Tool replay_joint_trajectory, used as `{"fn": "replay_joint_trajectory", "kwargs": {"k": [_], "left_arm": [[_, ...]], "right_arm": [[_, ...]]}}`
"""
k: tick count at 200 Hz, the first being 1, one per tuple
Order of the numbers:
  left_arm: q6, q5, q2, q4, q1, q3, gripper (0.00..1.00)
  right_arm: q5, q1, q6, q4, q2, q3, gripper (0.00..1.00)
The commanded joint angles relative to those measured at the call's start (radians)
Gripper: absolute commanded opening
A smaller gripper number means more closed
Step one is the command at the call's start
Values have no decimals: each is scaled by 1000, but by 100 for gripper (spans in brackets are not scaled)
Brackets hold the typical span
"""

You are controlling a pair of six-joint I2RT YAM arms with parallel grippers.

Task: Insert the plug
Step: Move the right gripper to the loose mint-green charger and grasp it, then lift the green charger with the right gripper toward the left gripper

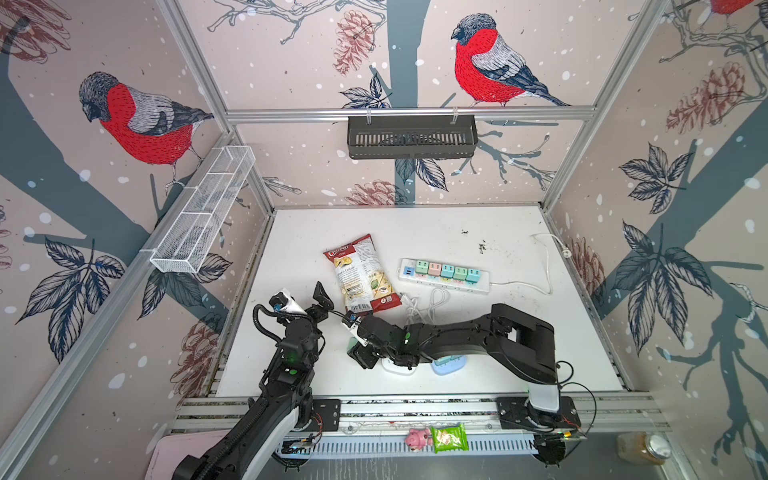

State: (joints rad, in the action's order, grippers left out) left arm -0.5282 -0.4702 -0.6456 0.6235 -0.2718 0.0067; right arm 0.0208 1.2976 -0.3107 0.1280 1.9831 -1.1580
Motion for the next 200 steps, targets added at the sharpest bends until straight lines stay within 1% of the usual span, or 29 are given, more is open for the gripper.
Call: {"fn": "replay_joint_trajectory", "kwargs": {"k": [1, 31, 72, 93, 116, 145, 152, 173, 200], "left_arm": [[-23, 3, 0, 16, 1, -11, 98], [-23, 5, -2, 16, 2, -10, 98], [-24, 7, -3, 16, 5, -9, 98], [-24, 7, -5, 16, 4, -9, 98], [-24, 9, -6, 16, 5, -9, 98], [-22, 16, -10, 22, 6, -9, 98], [-20, 19, -13, 23, 6, -7, 98], [-5, 49, -24, 42, 6, -9, 98], [22, 114, -56, 64, 6, 0, 98]], "right_arm": [[22, 6, 18, -5, 5, -7, 60], [36, 8, 19, -14, 29, -21, 56], [60, 25, 32, -15, 50, -29, 57], [89, 41, 41, -25, 63, -38, 55], [108, 51, 49, -25, 65, -40, 48], [127, 54, 49, -10, 59, -28, 36], [129, 54, 47, -2, 51, -20, 34], [144, 52, 50, 41, -16, 35, 29], [203, 45, 51, 109, -156, 139, 21]]}}
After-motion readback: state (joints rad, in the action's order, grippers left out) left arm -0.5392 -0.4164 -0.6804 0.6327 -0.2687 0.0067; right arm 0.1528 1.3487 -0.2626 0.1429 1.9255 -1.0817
